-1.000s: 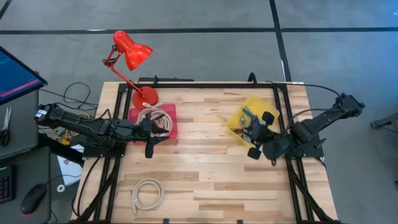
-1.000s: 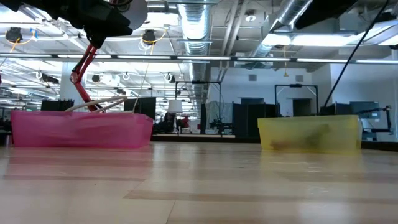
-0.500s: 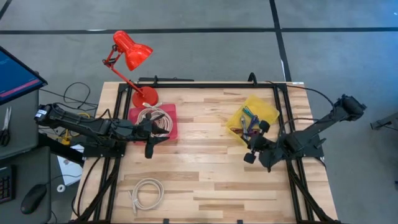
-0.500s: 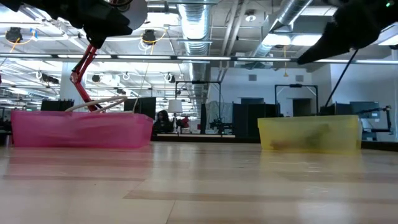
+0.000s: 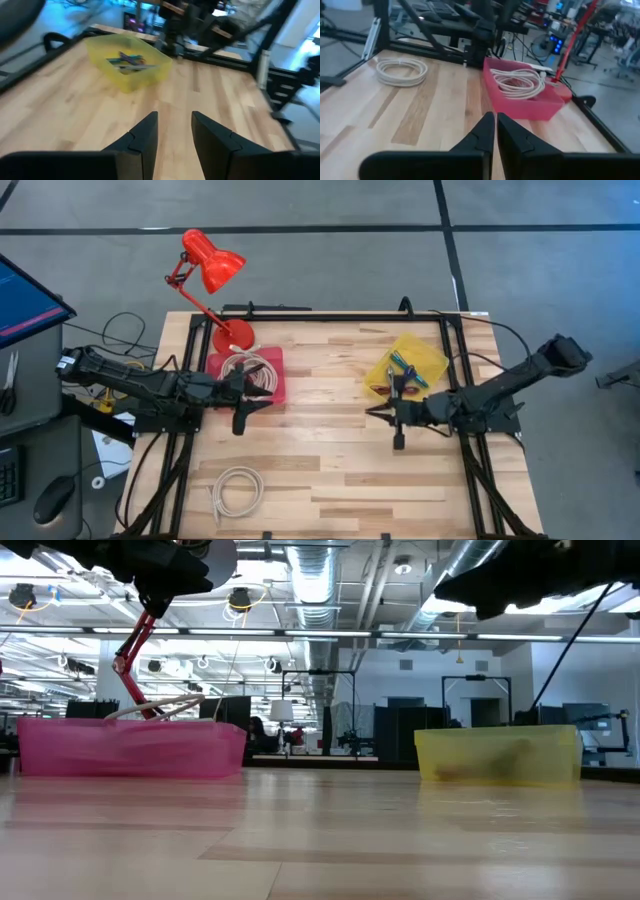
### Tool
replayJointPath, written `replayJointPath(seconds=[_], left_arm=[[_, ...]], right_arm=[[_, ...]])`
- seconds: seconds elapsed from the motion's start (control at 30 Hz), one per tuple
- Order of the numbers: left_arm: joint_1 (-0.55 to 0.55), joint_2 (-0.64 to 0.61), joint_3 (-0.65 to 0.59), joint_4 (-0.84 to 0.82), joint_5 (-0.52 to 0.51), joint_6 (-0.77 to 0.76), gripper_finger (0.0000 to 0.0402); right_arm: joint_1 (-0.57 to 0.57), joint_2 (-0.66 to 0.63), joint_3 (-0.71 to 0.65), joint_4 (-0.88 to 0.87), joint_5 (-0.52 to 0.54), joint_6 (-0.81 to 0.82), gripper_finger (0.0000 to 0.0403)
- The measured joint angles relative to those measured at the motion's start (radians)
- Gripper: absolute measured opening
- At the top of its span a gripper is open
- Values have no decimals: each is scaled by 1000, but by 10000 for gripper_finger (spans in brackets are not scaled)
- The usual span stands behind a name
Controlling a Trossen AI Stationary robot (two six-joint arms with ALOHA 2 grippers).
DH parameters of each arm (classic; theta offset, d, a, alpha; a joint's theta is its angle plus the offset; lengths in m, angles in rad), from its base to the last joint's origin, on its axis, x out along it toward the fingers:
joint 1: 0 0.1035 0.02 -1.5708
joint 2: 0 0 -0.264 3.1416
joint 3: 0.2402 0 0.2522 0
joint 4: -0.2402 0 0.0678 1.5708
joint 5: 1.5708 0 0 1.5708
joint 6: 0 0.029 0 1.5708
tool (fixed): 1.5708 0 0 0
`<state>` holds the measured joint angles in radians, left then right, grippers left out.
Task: Pick & Place USB Port
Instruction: Put the brown USB cable into the pink bin
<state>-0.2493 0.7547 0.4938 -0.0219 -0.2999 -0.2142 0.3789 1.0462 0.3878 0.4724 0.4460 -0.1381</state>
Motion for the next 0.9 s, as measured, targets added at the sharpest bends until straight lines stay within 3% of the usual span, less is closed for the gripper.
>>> replayJointPath(seconds=[0.2,0.47,0.67,0.9], left_arm=[[-1,0,0,-7,155,26,82],[-57,-8,43,-103,163,76,9],[-200,8,59,-156,96,38,6],[-450,7,59,-180,-129,-96,4]], right_arm=[[-29,0,0,-28,-1,116,10],[-29,0,0,-30,-1,139,8],[-29,0,0,-30,-1,139,8],[-28,1,0,-22,-1,146,8]])
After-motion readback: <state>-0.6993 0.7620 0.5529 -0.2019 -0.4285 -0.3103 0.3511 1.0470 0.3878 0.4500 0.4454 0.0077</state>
